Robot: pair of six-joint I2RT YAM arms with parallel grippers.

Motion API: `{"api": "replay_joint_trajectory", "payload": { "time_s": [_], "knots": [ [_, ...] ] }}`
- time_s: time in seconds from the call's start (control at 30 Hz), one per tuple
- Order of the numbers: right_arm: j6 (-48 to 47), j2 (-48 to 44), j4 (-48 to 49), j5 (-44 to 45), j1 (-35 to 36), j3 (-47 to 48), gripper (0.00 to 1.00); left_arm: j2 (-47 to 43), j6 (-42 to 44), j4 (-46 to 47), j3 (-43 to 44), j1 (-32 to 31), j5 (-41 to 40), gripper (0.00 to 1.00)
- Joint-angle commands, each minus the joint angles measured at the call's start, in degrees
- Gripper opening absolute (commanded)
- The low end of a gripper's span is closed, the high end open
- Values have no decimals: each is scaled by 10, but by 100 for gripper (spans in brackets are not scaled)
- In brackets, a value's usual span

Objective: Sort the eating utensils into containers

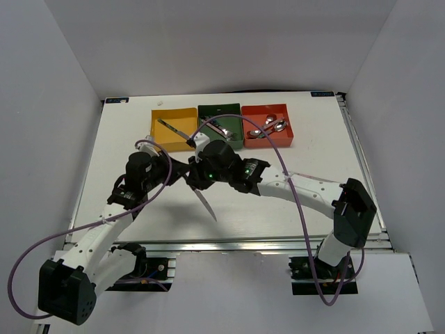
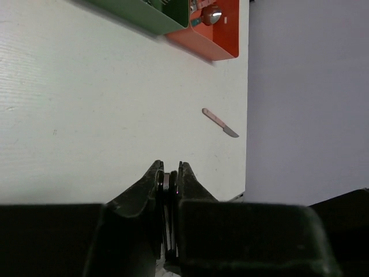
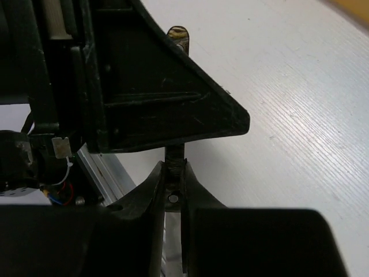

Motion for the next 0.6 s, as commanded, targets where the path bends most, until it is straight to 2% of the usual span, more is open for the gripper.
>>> {"api": "replay_joint_trajectory", "payload": {
  "time_s": [0.0, 0.03, 0.07, 0.1, 0.2, 0.3, 0.47, 0.5, 0.57],
  "knots": [
    [13, -17, 13, 36, 3, 5, 14, 0, -1, 8, 17, -4, -21, 12],
    [16, -22, 14, 44, 2, 0, 28, 6, 3, -1, 33, -4, -30, 0],
    [18, -29, 10, 71, 2, -5, 49, 13, 8, -26, 43, -4, -56, 0],
    [19, -47, 4, 90, 1, -19, 89, 31, 10, -38, 55, -4, -73, 0],
    [38, -106, -30, 165, -13, -64, 89, 84, 37, -97, 138, -1, -168, 0],
    [52, -181, -62, 226, -35, -121, 89, 187, 57, -132, 244, 31, -197, 0],
    [44, -284, -101, 244, -93, -187, 89, 389, 85, -191, 441, 100, -239, 0],
    [39, -311, -106, 242, -102, -196, 89, 420, 90, -205, 519, 107, -246, 0],
    [33, -333, -112, 235, -125, -220, 89, 511, 100, -233, 596, 130, -223, 0]
  ]
}}
